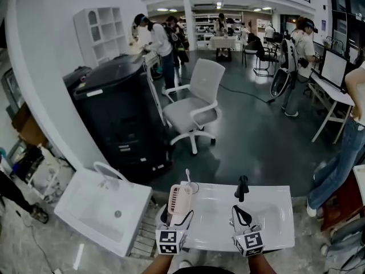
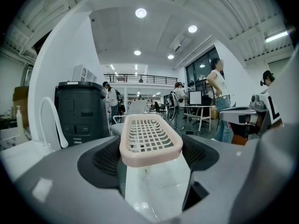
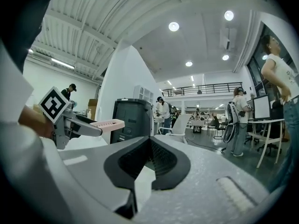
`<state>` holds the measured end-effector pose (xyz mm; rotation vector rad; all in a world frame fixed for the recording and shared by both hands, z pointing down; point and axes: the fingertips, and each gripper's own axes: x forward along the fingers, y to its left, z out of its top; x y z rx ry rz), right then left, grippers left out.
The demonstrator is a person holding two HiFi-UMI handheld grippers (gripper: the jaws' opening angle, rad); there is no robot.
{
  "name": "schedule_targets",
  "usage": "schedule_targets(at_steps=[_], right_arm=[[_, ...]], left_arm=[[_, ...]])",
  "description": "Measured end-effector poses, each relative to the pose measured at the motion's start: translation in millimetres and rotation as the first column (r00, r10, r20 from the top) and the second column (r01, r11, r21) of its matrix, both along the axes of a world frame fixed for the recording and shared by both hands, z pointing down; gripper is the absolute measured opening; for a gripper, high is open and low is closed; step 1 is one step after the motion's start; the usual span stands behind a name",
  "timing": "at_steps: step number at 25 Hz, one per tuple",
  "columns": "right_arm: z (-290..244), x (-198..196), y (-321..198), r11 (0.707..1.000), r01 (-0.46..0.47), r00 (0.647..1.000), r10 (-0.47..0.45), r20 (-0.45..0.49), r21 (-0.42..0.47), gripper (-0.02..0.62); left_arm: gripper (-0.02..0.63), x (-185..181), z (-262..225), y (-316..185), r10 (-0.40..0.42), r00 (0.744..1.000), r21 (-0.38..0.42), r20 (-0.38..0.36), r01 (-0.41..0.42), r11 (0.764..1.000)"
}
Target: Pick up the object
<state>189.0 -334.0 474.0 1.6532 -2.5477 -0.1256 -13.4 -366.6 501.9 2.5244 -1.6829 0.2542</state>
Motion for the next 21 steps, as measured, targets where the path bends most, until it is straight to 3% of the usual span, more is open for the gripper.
schedule_targets(at_steps=[21], right_arm=[[8,-14,-4,1.000,0.001,1.000,0.000,0.024,-0.023,0.000]], left_arm=[[0.434,-11,5,0,0.006,1.000,0.017,0.030,-0.006,1.000]])
